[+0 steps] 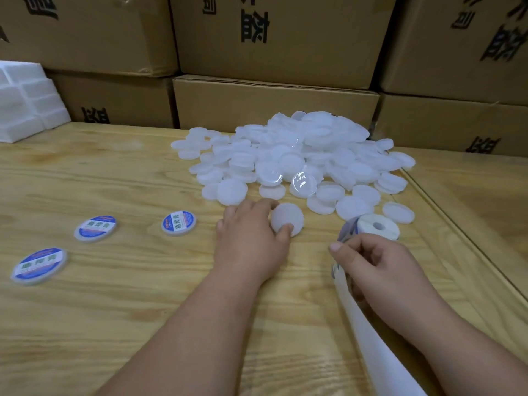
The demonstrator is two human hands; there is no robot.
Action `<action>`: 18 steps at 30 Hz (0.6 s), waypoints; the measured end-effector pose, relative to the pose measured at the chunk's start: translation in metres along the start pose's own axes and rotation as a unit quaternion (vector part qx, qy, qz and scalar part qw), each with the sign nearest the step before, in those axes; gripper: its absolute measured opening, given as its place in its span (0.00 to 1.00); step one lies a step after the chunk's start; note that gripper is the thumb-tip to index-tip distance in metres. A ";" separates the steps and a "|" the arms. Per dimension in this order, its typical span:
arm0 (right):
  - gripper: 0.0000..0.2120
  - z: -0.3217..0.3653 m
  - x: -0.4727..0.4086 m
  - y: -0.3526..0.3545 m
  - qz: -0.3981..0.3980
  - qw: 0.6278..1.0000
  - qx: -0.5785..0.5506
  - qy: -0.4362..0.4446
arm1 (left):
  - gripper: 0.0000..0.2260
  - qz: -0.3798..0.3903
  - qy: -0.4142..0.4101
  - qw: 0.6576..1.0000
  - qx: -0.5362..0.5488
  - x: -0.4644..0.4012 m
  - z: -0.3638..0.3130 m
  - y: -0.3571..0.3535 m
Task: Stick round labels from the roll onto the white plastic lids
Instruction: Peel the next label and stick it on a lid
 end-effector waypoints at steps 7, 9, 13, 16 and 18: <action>0.14 0.001 0.005 -0.008 0.091 0.993 0.076 0.021 | 0.07 -0.041 -0.063 0.948 0.308 0.015 -0.024 0.020; 0.13 -0.003 0.001 -0.004 0.062 0.997 0.048 0.007 | 0.05 0.030 -0.066 0.924 0.375 0.021 -0.034 0.009; 0.12 -0.008 -0.002 0.001 0.034 0.999 -0.007 -0.007 | 0.14 0.158 -0.087 0.897 0.404 0.034 -0.051 -0.008; 0.13 -0.007 -0.001 0.001 0.040 0.998 -0.046 -0.013 | 0.16 0.184 -0.111 0.911 0.353 0.037 -0.056 -0.012; 0.13 -0.007 -0.001 0.000 0.043 0.997 -0.068 -0.019 | 0.13 0.186 -0.108 0.914 0.345 0.037 -0.055 -0.013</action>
Point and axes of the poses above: each hand's wrist, its own x-axis away from the middle knuckle, its own y-axis out of the back of the hand, z = x × y, the point moved 8 cm from there along -x, towards the middle knuckle
